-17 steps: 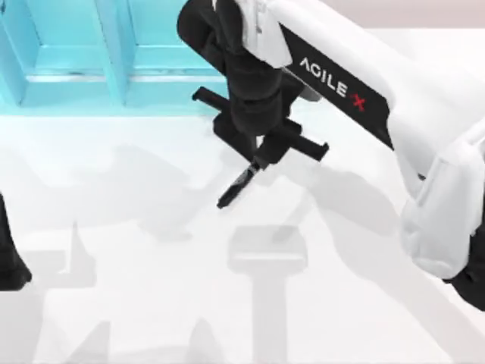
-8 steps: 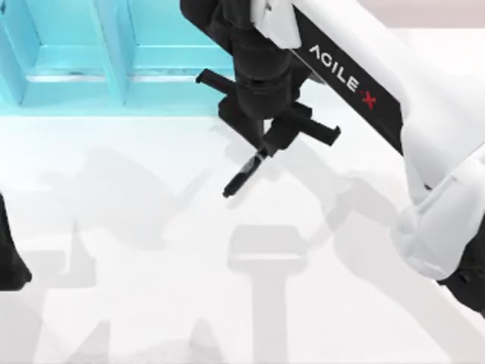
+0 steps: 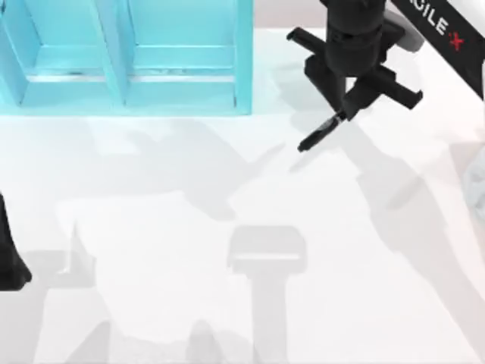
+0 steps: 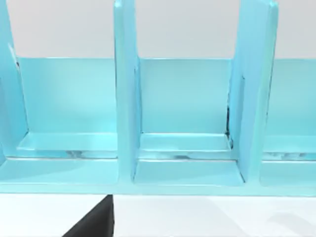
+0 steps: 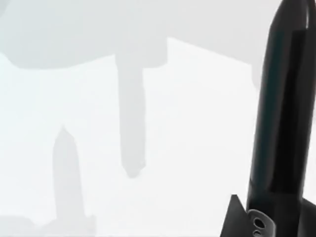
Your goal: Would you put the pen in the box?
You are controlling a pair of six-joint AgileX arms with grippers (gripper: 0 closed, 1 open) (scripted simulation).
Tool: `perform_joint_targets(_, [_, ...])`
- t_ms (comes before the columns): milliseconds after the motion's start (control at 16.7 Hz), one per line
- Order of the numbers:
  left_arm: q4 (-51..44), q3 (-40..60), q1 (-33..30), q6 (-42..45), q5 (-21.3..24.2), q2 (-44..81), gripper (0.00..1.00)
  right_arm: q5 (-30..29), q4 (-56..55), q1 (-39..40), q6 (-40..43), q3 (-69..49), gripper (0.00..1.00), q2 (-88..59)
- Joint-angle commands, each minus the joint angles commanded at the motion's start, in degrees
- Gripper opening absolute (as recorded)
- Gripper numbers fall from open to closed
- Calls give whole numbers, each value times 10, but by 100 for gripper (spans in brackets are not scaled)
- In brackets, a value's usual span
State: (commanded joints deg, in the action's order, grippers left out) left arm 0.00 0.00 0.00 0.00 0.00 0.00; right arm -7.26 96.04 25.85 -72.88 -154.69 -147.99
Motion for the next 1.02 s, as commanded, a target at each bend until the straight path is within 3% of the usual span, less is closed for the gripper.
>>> perform_joint_targets(600, [0, 0, 0, 0, 0, 0, 100, -2, -114, -478, 101, 395, 0, 240])
perform_joint_targets(780, [0, 0, 0, 0, 0, 0, 100, -8, -132, -545, 121, 462, 0, 281])
perform_joint_targets(1020, [0, 0, 0, 0, 0, 0, 100, -10, -135, -560, 125, 476, 0, 290])
